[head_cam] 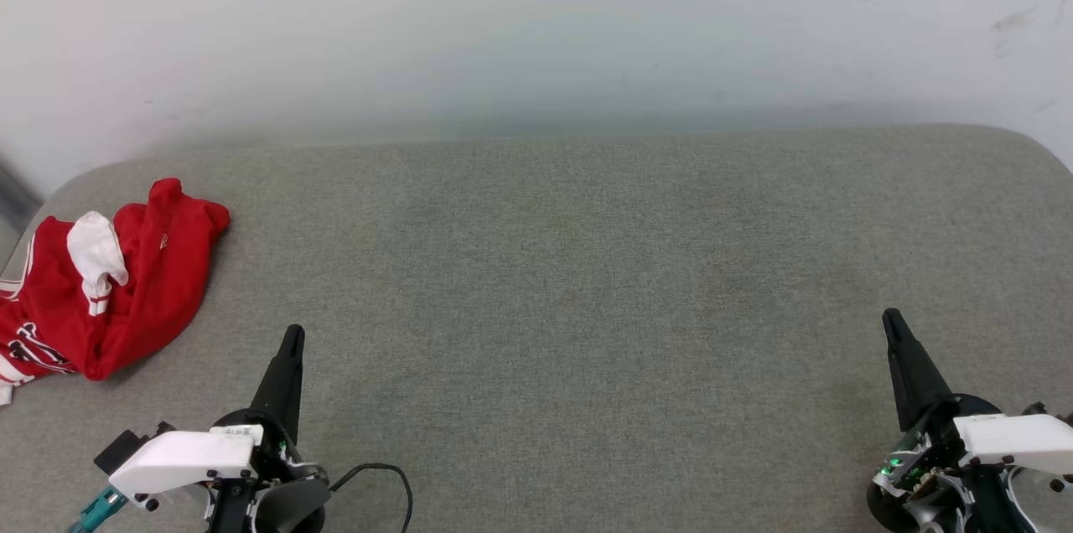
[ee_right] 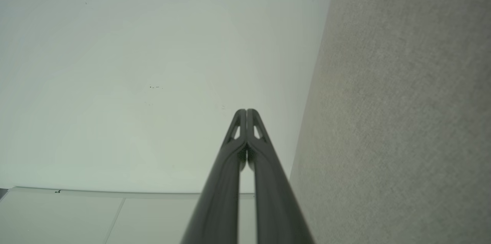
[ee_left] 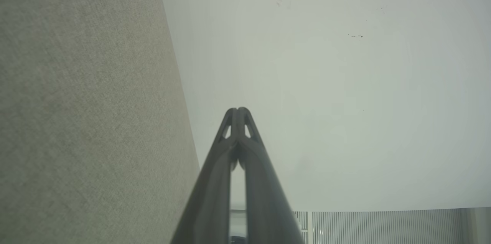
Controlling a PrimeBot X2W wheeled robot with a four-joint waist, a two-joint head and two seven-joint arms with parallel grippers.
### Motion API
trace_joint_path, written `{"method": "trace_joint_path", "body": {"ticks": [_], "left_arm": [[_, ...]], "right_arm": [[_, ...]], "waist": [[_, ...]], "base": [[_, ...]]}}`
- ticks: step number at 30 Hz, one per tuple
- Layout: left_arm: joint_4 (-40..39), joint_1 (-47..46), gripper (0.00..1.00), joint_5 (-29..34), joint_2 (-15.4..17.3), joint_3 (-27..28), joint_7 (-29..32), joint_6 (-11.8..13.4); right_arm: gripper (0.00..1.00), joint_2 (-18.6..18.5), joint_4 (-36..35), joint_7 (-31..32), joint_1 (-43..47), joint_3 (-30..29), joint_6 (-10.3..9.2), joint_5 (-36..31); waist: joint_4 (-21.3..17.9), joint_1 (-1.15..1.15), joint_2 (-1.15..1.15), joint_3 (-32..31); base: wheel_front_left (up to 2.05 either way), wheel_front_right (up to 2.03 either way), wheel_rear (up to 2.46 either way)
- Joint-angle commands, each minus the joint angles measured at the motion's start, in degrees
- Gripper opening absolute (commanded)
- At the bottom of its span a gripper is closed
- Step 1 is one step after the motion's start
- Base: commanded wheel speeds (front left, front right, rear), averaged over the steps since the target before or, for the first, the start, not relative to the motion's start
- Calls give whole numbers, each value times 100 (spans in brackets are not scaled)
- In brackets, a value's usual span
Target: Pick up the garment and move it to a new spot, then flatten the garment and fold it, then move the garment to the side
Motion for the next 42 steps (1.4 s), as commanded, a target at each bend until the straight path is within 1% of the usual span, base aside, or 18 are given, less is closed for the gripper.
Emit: {"method": "trace_joint_path", "body": {"ticks": [1,17,18,22,28,32,35,42], "left_arm": [[-6,-36,0,-7,1,14,11,-24],[-6,-36,0,-7,1,14,11,-25],[0,0,100,0,0,0,-1,0],[174,151,100,2,-16,-29,-18,9],[21,198,100,152,-15,-24,-198,7],[-76,197,100,570,-13,81,-310,21],[-193,191,100,896,-13,108,-392,85],[-542,218,100,1770,-11,25,-570,385]], "right_arm": [[0,26,2,3,-68,2,-2,-27],[0,26,2,3,-68,2,-2,-27],[100,0,0,-1,0,0,0,0],[100,3,175,-7,162,8,-1,-2],[100,4,94,-188,210,12,-1,-167],[100,5,28,-301,222,-46,-1,-446],[100,5,-108,-383,229,-61,-1,-824],[100,6,-434,-564,258,-85,-1,-1687]], "waist": [[0,0,0,0],[0,0,0,0],[0,0,0,0],[0,0,0,1],[-1,0,0,6],[0,0,0,13],[2,0,0,21],[6,0,0,41]], "base": [[0,0,0],[0,0,0],[0,0,0],[0,0,0],[0,0,0],[0,0,0],[0,0,0],[0,0,0]]}}
